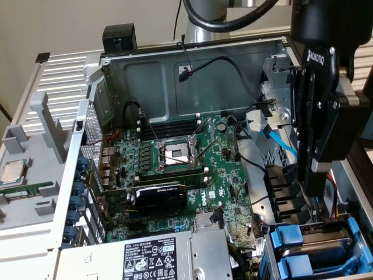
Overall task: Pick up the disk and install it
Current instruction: 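Insert the second disk wire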
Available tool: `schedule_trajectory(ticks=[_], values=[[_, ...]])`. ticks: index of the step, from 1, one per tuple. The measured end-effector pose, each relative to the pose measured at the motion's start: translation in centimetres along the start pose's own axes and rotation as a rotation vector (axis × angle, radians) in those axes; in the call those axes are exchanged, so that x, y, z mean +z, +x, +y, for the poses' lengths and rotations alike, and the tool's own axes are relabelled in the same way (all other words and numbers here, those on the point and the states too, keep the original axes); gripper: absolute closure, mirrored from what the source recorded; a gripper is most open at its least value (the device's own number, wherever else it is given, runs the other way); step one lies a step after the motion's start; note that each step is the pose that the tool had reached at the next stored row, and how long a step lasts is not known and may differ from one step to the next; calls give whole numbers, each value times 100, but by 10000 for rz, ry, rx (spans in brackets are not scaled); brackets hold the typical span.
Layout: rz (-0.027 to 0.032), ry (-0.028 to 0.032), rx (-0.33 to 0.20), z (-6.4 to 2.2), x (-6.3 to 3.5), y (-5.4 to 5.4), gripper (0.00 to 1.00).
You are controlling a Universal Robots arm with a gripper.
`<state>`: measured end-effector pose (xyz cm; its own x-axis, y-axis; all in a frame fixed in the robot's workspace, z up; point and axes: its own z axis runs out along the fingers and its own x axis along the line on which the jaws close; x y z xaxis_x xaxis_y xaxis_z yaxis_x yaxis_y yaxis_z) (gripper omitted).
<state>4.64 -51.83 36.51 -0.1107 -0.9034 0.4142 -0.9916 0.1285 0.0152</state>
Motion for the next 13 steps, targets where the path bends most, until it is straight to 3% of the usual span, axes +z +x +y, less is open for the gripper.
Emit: schedule_trajectory(ticks=[1, 2, 10, 12, 13], values=[[-1, -1, 2, 1, 0, -1, 65], [-1, 0, 1, 1, 0, -1, 73], [0, -1, 1, -3, -2, -4, 73], [-31, -3, -4, -3, -1, -3, 73], [-77, -7, -8, -4, 0, -4, 73]])
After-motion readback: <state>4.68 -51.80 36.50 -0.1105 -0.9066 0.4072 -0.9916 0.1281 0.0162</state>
